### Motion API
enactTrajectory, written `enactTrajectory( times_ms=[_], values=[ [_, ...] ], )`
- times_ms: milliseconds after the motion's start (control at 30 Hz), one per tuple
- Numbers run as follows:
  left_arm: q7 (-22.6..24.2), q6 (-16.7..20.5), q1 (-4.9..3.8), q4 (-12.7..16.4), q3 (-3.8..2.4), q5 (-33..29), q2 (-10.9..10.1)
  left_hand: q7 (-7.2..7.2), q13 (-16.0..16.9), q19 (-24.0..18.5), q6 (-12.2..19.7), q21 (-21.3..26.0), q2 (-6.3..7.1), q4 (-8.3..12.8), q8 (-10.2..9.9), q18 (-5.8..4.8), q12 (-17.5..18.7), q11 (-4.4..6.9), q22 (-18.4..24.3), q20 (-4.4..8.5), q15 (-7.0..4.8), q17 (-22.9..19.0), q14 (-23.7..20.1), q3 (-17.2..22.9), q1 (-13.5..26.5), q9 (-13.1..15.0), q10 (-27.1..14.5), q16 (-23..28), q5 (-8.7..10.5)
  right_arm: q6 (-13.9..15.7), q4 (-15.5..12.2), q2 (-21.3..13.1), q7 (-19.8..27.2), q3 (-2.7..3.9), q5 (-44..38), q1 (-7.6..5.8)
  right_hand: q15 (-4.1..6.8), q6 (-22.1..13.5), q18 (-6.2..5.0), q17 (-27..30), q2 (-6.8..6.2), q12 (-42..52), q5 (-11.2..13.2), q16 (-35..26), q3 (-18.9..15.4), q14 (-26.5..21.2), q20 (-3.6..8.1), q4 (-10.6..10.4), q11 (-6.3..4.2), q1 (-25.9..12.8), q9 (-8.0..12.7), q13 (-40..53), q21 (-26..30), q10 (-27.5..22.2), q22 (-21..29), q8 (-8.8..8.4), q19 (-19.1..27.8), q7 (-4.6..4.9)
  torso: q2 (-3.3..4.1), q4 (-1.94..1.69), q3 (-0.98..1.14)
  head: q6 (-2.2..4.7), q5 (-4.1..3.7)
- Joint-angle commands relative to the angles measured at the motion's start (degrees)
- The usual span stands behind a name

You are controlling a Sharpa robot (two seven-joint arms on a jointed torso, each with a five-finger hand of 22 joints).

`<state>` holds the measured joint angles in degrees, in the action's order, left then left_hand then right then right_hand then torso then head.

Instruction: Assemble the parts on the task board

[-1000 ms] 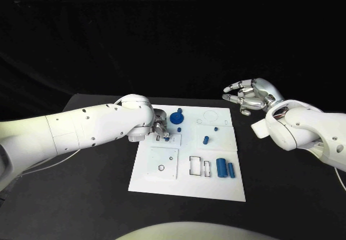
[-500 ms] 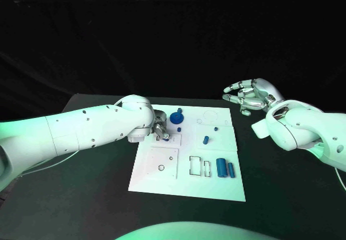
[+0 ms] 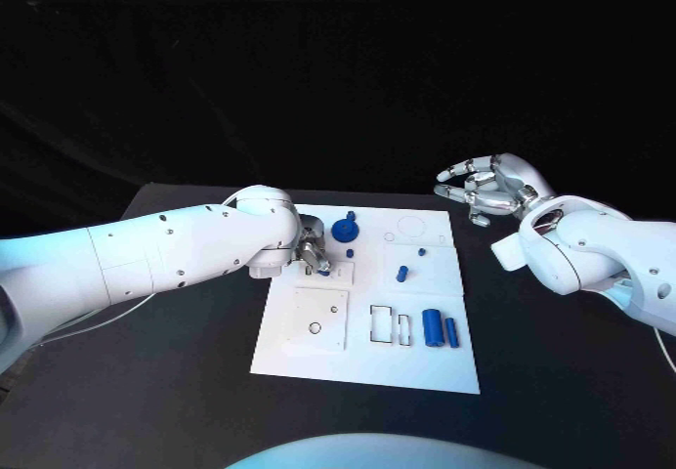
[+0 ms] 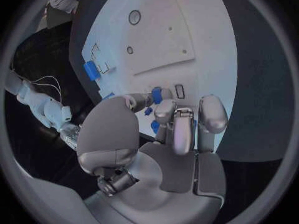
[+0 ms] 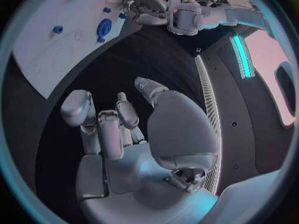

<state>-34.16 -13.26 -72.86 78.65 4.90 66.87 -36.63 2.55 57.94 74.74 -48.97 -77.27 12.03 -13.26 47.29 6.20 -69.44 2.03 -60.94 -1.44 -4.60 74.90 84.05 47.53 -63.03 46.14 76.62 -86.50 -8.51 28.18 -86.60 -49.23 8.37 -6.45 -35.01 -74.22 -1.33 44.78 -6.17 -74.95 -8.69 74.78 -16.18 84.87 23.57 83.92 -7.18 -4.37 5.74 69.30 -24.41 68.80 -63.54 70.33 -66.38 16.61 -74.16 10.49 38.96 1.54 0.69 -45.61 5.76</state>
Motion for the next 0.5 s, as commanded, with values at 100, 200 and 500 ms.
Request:
enactTrajectory(
  times_ms=[100, 200, 500],
  values=[
    [-0.9, -1.7, 0.23, -0.4, 0.10, -1.6, -0.1, -0.51, 0.0, 0.5, -0.3, -0.2, -0.83, 9.5, 0.2, -0.51, -0.2, 0.07, -0.1, 0.07, -0.54, 7.7, 4.3, 9.4, -0.3, 0.2, 0.3, -0.2, -0.27, -0.8, 0.0, 0.0, 0.5, 0.00, -0.2, 0.05, 0.14, -0.2, -0.34, -1.7, -0.18, -0.1, -0.3, -0.3, 0.0, 2.4, 0.07, -0.3, -0.15, -0.2, -0.1, -0.1, 0.4, -0.4, 0.0, 0.20, 0.4, -0.02, 0.02, 0.01, 0.01, -0.04, 0.00],
    [-1.1, -1.9, 0.23, -0.5, 0.09, -1.9, 0.0, -0.53, 0.0, 0.4, -0.4, -0.2, -0.91, 9.3, 0.3, -0.50, -0.2, 0.08, 0.0, 0.09, -0.56, 7.7, 4.3, 9.4, -0.1, 0.3, 0.4, -0.3, -0.21, -0.8, 0.0, 0.0, 0.5, 0.00, -0.2, 0.06, 0.15, -0.3, -0.37, -1.6, -0.21, -0.2, -0.2, -0.4, 0.0, 2.3, 0.08, -0.3, -0.16, -0.3, -0.1, -0.2, 0.5, -0.4, 0.2, 0.31, 0.4, -0.04, 0.00, 0.00, 0.04, -0.06, 0.01],
    [-1.7, -2.3, 0.21, -0.8, 0.08, -2.5, 0.2, -1.01, -0.2, 0.5, -0.7, -0.2, -1.27, 6.7, 1.2, -0.53, -0.3, 0.38, -0.2, 0.28, -0.79, 7.7, 4.2, 7.1, 3.2, 0.8, 0.6, -0.3, 0.88, -0.8, 0.0, -0.1, 0.5, 0.00, -0.2, 0.06, 0.15, -0.3, -0.39, -1.5, -0.24, -0.2, -0.2, -0.4, 0.0, 2.3, 0.08, -0.4, -0.17, -0.3, -0.1, -0.3, 0.6, -0.6, 0.3, 0.35, 0.5, -0.04, -0.02, -0.01, 0.07, -0.15, 0.13]
  ],
)
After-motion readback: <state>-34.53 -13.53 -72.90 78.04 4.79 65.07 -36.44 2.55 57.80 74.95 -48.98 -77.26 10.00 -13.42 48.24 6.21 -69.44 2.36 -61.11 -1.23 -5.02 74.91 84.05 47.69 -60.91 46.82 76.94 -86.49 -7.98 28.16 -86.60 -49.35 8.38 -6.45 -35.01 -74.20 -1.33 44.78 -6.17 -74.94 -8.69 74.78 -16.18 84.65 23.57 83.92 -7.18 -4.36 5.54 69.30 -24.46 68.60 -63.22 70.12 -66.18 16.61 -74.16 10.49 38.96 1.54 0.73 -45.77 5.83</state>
